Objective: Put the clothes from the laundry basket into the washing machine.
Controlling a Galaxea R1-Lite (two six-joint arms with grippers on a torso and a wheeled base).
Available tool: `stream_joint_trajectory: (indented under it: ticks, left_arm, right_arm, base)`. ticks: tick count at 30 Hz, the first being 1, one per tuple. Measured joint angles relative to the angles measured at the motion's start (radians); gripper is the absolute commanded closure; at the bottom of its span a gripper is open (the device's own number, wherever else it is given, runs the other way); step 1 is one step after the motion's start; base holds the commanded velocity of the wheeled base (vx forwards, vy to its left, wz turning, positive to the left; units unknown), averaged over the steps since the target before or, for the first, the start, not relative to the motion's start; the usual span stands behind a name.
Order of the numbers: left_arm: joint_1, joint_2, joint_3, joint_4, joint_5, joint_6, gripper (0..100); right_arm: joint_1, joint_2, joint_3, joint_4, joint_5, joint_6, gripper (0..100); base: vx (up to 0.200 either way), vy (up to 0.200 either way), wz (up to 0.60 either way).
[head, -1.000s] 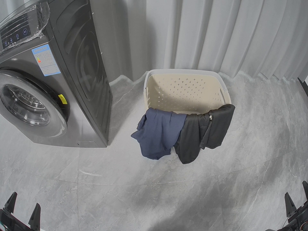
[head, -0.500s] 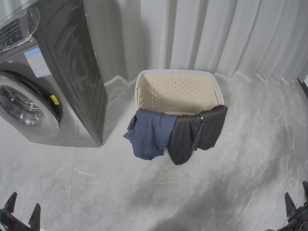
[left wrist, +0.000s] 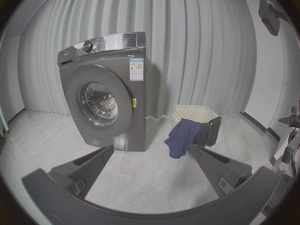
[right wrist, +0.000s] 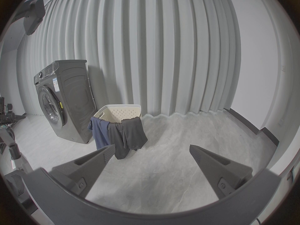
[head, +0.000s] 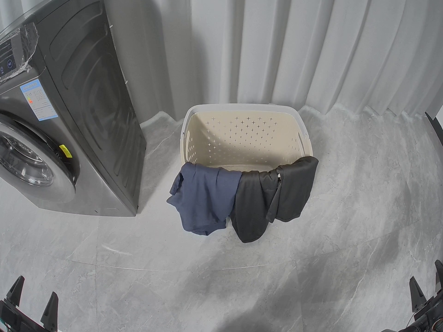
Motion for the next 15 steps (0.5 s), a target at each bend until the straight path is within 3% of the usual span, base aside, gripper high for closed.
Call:
stream_joint_trajectory:
  ticks: [4,13,15]
  left_arm:
    - [0.0,0.0,0.0,0.0,0.0,0.0,0]
    - [0.0,0.0,0.0,0.0,0.0,0.0,0]
    - [0.0,0.0,0.0,0.0,0.0,0.0,0]
  right_arm:
    - [0.0,0.0,0.0,0.0,0.0,0.0,0]
    - [-0.001,0.0,0.0,0.0,0.0,0.0,0]
    - [0.0,0.0,0.0,0.0,0.0,0.0,0]
  base:
    - [0.2,0.0,0.0]
    - [0.0,0.0,0.0]
    - [0.0,-0.2,0.0]
